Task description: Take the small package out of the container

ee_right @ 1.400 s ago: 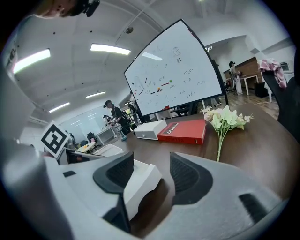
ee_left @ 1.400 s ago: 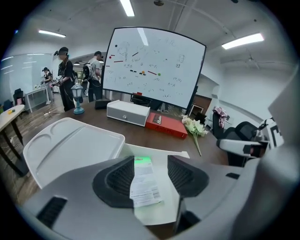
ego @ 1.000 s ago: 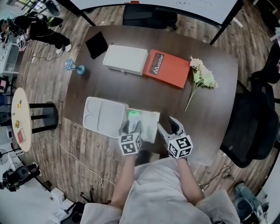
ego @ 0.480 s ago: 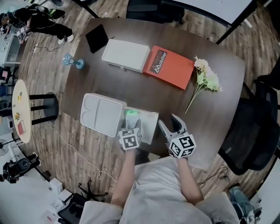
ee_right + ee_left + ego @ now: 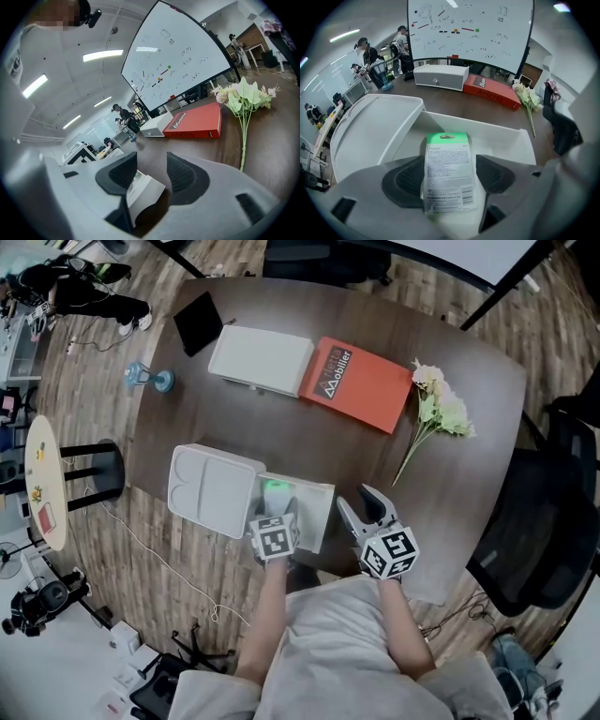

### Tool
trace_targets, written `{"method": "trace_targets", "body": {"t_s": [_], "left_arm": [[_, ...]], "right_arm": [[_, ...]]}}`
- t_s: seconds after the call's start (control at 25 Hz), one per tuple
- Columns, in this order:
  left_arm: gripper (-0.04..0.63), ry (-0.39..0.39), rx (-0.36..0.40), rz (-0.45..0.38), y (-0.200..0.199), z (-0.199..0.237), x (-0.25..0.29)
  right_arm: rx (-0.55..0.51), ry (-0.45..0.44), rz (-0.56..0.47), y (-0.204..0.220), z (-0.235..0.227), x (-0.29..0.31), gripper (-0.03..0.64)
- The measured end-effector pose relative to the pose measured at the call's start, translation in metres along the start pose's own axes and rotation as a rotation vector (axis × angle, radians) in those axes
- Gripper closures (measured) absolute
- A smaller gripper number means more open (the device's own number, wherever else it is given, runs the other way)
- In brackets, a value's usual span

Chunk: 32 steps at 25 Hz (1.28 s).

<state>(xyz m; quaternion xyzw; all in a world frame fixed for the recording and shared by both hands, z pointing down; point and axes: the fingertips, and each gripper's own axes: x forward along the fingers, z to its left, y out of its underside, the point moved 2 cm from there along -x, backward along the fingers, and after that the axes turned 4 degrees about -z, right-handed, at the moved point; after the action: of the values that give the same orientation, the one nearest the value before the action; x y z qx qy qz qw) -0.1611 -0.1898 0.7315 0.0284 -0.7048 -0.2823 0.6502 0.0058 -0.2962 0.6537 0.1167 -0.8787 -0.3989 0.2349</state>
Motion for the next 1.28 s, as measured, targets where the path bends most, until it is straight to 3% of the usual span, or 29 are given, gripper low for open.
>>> {"method": "trace_targets", "body": {"t_s": [0.52,1.28], "left_arm": [[0.276,0.016,0.008,0.039,-0.001,0.002,0.007],[0.275,0.046,0.083,0.001,-0.003,-0.005,0.000]], "right_arm": [[0.003,0.018,-0.005,-0.003,-0.012,-0.004,0.425],[-0.041,0.016,-0.009,-0.009,-0.002,-0.010,0.440]]}}
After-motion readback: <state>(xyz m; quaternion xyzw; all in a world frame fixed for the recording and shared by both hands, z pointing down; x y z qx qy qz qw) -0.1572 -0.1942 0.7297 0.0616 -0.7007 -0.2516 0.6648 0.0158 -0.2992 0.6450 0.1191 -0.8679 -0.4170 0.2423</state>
